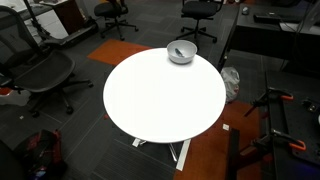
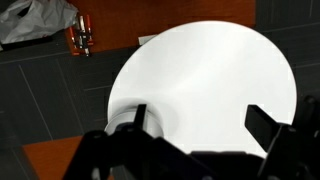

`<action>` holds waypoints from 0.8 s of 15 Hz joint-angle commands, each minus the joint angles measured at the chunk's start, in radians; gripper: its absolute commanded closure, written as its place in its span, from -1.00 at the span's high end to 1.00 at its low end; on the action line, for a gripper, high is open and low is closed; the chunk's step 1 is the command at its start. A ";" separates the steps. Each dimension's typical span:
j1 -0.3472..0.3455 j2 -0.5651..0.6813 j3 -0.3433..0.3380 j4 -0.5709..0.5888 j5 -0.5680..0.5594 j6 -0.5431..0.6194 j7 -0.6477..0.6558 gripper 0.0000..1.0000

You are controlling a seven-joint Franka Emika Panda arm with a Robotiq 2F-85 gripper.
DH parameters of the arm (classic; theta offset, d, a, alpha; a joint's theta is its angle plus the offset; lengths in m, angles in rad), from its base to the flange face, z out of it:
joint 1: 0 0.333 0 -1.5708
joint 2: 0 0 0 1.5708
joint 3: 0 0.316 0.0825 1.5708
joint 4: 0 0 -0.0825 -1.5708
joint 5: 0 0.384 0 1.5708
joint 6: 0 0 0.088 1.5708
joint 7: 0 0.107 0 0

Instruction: Take the marker out of the grey bowl

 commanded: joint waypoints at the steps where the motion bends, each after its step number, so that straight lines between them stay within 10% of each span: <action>1: -0.022 0.121 -0.006 0.040 0.032 0.111 0.044 1.00; 12: -0.062 0.461 -0.020 0.174 0.170 0.328 0.084 1.00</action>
